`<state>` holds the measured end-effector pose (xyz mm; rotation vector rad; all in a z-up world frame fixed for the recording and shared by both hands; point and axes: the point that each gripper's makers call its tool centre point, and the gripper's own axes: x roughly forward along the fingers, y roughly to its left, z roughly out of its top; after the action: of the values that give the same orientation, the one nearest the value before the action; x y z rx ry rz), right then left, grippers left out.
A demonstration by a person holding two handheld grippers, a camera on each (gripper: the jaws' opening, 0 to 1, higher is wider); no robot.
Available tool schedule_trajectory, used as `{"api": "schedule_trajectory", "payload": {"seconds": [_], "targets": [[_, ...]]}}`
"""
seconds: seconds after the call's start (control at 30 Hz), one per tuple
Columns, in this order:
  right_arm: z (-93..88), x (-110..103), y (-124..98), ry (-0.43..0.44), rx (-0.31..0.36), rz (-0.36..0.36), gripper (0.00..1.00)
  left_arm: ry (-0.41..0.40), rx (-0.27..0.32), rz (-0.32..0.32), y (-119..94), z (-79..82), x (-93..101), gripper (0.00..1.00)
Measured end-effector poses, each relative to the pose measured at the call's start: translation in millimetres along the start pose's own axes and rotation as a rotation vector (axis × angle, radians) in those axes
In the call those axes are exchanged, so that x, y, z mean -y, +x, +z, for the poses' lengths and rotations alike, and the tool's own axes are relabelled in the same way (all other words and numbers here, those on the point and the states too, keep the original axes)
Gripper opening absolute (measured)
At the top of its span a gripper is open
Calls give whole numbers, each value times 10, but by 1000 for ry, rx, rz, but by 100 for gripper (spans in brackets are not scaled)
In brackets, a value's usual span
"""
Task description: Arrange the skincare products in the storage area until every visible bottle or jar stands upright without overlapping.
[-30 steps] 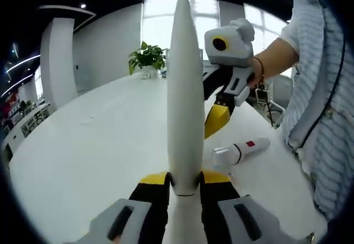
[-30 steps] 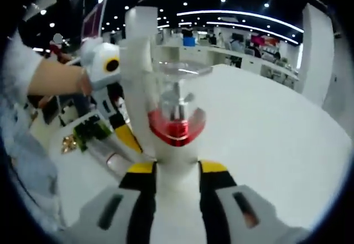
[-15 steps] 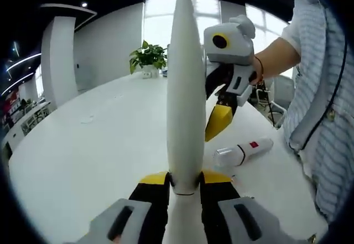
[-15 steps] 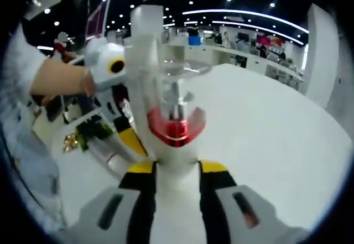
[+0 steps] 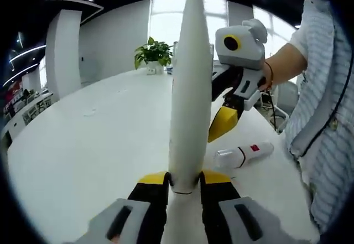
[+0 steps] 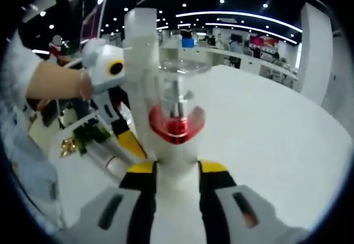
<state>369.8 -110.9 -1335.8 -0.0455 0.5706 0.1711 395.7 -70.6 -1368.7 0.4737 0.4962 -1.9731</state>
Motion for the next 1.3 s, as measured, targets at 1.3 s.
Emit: {"api": "schedule_trajectory", "payload": {"seconds": [1.3], "targets": [[-209, -380, -484, 276, 45, 6, 28, -236, 10, 303, -858, -396, 637, 38]]}}
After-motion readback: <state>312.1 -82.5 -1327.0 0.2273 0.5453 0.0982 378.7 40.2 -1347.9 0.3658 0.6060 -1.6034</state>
